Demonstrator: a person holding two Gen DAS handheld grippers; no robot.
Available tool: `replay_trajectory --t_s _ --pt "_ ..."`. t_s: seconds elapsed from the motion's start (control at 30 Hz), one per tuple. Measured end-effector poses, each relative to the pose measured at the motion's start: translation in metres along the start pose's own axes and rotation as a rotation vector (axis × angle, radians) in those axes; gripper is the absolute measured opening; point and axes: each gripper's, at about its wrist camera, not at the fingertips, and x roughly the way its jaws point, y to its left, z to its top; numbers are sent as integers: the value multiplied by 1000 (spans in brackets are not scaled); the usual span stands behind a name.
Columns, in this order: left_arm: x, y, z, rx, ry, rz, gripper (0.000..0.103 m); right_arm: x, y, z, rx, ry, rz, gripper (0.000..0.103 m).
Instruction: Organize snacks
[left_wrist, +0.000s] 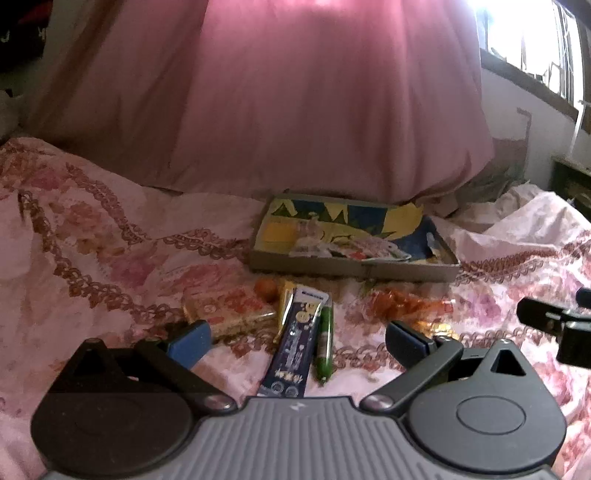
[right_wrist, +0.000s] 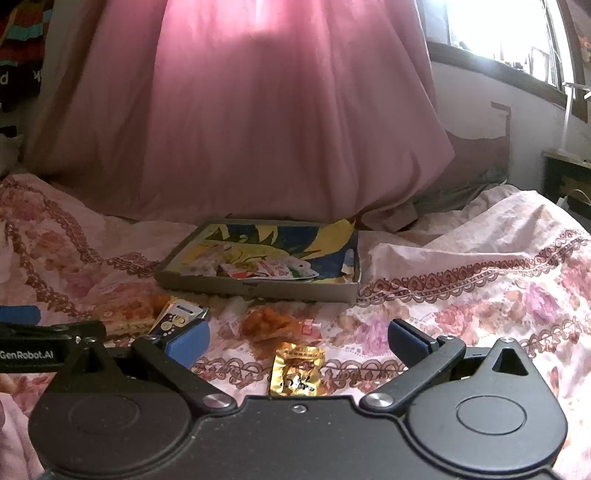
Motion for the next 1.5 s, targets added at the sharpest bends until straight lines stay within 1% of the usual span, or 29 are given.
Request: replay_trajectory --t_s 0.13,0.23,0.37,0.57,0.77,0.93,1.1,1.23,1.33,1.5 --pt "-6 -3 -5 17 5 6 103 -5 4 -4 -3 7 -12 102" --pt "-11 -2 -9 3 10 11 103 -7 5 -7 4 21 -4 102" --pt "-15 3 -13 -28 23 18 103 -4 9 -10 1 62 3 102" --pt "-14 10 -14 -80 44 26 103 -2 14 -12 -28 77 -3 102" --pt "-12 10 -14 -81 55 30 103 1 12 -13 -18 97 2 102" --pt "-10 9 -14 -72 63 30 103 3 13 -14 -24 106 6 102" --pt "-3 7 -10 -57 91 18 103 8 11 -15 -11 134 4 102" --pt "7 2 -5 -21 118 1 103 17 5 -15 30 182 6 102" --pt "15 -4 0 20 123 -5 103 27 1 -16 53 232 8 102" --pt "31 -10 8 69 139 -9 103 40 -4 -16 89 286 15 102"
